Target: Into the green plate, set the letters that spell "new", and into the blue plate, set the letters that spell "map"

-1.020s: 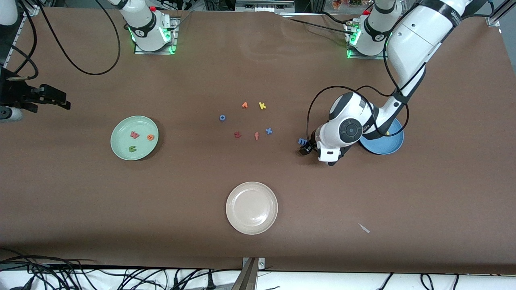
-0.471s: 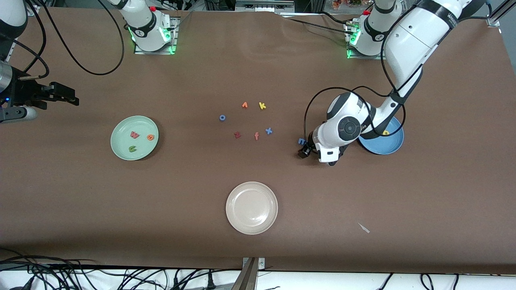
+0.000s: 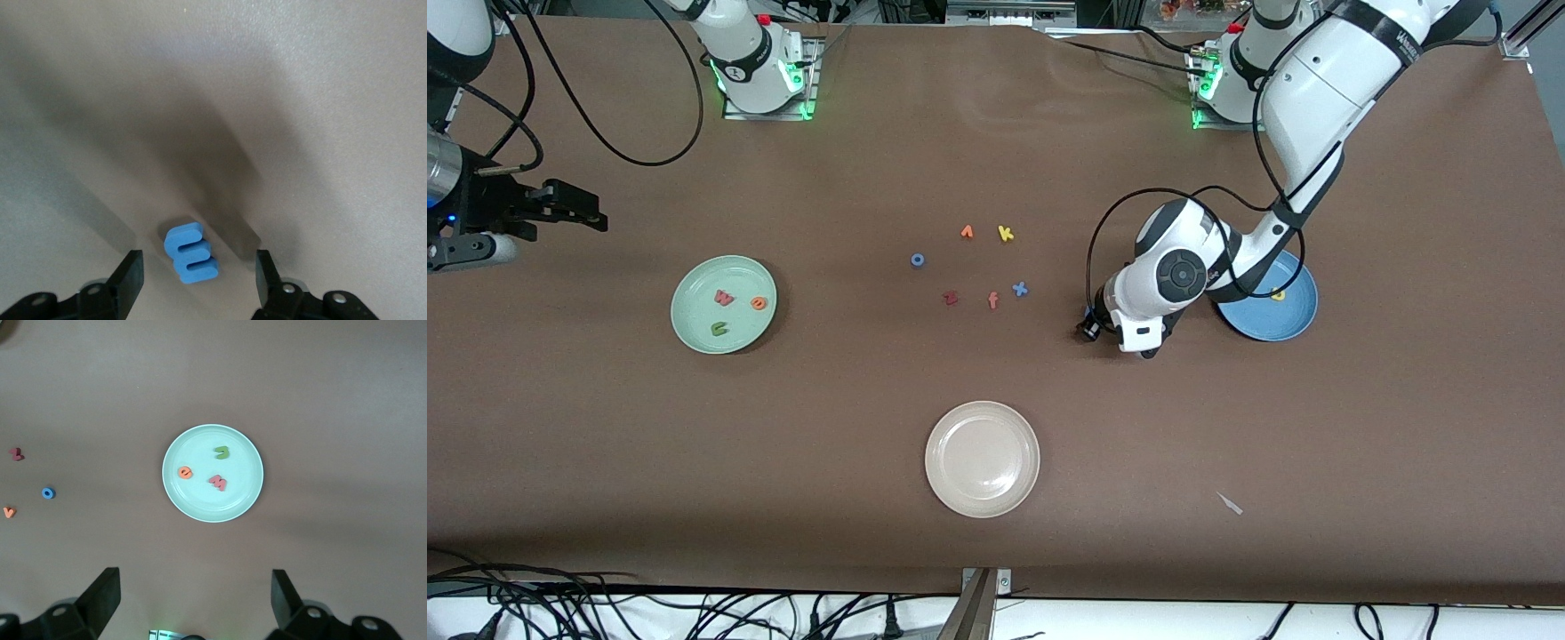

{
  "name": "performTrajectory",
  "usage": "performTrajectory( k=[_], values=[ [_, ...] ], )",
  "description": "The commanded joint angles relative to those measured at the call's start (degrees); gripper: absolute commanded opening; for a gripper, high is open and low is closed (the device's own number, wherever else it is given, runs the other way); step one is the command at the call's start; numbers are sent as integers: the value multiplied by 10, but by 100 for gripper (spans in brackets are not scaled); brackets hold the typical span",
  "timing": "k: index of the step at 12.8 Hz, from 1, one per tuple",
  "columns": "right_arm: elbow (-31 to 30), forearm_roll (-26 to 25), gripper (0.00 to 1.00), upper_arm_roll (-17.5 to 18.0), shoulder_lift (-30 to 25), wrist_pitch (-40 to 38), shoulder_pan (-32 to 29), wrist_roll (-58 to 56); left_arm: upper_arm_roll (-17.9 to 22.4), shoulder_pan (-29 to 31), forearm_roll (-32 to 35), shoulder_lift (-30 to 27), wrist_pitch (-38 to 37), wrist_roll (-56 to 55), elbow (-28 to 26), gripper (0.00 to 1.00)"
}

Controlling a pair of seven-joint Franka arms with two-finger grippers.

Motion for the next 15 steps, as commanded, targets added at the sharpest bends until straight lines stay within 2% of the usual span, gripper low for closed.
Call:
performTrajectory(
  k=[1, 4, 5, 7, 9, 11, 13, 15],
  values=[
    [2, 3, 100, 5, -8, -9, -6, -9, 5, -7, -2, -1, 7, -9, -2, 74],
    [5, -3, 100, 10, -14, -25, -1, -2, 9, -10, -1, 0, 8, -9, -5, 71],
    [10, -6, 100, 17, -8, 0, 5, -1, 10, -13, -1, 0, 7, -9, -5, 71],
    [14, -46, 100, 18, -8, 38, 5, 3, 11, -13, 1, 3, 7, -8, -6, 67],
    [13, -38, 100, 5, -6, 46, 3, 3, 11, -13, 15, 6, 7, -10, -6, 66],
    [14, -7, 100, -14, -7, 41, -1, -8, 11, -13, 15, 7, 7, -10, -6, 60],
    [13, -8, 100, -18, -8, 32, -1, -11, 11, -13, 15, 7, 7, -10, -6, 53],
    [14, -8, 100, -18, -8, 33, -1, -11, 11, -14, 15, 7, 7, -10, -6, 53]
  ],
)
